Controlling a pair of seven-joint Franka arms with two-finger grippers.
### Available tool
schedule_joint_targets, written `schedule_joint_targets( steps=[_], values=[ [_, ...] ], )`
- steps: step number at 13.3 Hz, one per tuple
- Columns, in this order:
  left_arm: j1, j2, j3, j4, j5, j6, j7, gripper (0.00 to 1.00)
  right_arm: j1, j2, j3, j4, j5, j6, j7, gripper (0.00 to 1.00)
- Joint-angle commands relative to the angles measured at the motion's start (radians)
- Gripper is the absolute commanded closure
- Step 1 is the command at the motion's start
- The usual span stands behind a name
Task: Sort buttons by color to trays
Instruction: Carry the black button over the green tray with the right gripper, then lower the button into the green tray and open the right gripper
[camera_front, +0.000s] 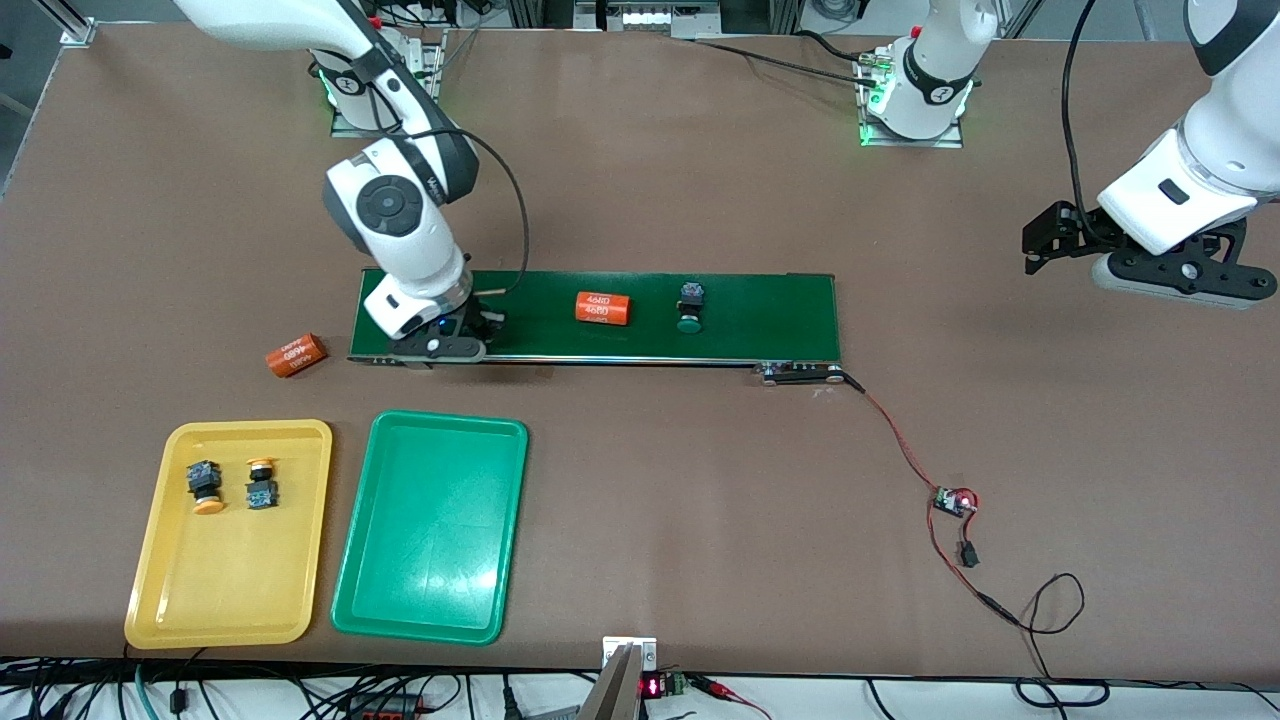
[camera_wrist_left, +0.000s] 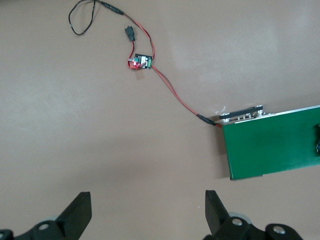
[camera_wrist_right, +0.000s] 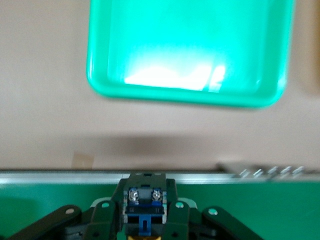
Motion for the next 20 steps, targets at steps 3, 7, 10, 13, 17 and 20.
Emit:
schedule_joint_targets(
  steps=[3, 7, 10, 13, 17, 20],
  values=[
    [-0.004, 0.031, -0.002, 0.046, 0.016, 0.009, -0.014, 0.0, -0.02, 0.132, -0.112, 0.247, -0.013, -0.068, -0.214, 0.88],
    [-0.004, 0.031, -0.002, 0.046, 0.016, 0.002, -0.014, 0.0, -0.033, 0.294, -0.162, 0.317, -0.074, 0.108, -0.259, 0.87],
    [-0.005, 0.031, -0.004, 0.047, 0.017, 0.003, -0.014, 0.0, -0.033, 0.36, -0.183, 0.336, -0.113, 0.2, -0.257, 0.87],
    [-0.005, 0.032, -0.004, 0.048, 0.027, 0.011, -0.014, 0.0, -0.036, 0.396, -0.197, 0.355, -0.162, 0.214, -0.249, 0.84],
    [-0.005, 0.032, -0.004, 0.049, 0.027, 0.011, -0.014, 0.0, -0.04, 0.404, -0.201, 0.353, -0.159, 0.252, -0.243, 0.0],
    [-0.004, 0.032, -0.004, 0.048, 0.022, 0.006, -0.014, 0.0, -0.031, 0.391, -0.201, 0.35, -0.151, 0.252, -0.248, 0.0]
  ],
)
